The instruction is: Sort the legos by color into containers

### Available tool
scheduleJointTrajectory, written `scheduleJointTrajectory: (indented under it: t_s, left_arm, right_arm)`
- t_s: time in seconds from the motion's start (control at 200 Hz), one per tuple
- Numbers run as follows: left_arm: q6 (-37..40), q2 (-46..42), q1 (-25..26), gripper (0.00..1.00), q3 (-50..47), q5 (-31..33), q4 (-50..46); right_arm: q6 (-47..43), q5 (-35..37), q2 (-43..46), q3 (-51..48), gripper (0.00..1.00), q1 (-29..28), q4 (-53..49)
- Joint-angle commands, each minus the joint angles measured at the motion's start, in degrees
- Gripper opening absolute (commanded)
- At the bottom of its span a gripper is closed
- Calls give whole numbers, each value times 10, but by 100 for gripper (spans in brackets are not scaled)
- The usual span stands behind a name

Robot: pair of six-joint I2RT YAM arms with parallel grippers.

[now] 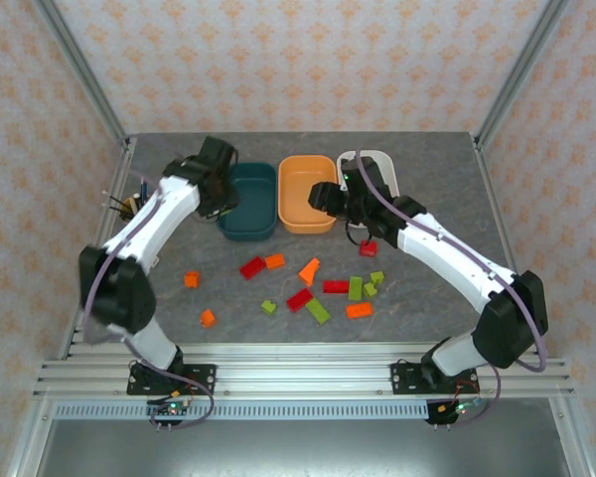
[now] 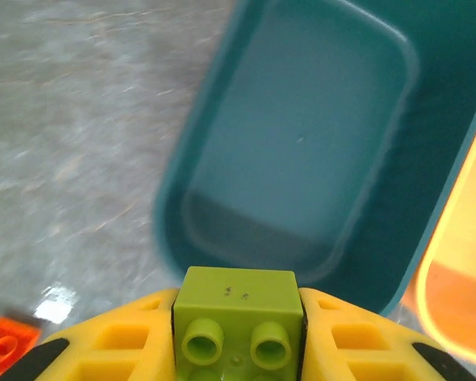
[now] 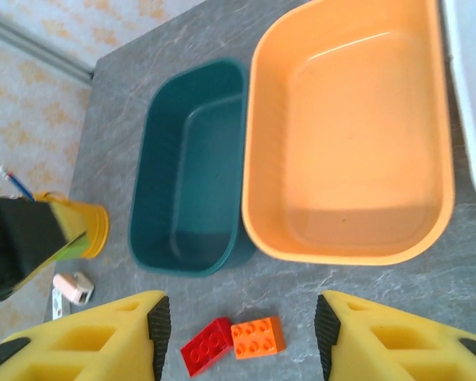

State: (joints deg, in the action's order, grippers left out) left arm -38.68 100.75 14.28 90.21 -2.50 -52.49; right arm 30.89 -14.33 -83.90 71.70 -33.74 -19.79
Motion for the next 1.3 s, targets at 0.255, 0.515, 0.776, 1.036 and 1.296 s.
scheduleJointTrajectory:
  t_s: [0.255,0.515,0.776,1.036,1.296]
  left_arm:
    - [68,300,3,35,270,-19,-84]
    - [65,326,3,51,259,-24,-74]
    - [58,261,6,72,256,-4,-79]
    - [66,81,57,84,150,23,-41]
    - [96,-172,174,87,-128,-35,61]
  right_arm:
    - [42,33,11,0,59,20,-102]
    - [57,75,62,-75,64,26,-157]
    - [86,79,76,-102,64,28,-292]
    - [166,12,99,-144,64,-5,-391]
    - [351,-1,98,-242,64,-102,-267]
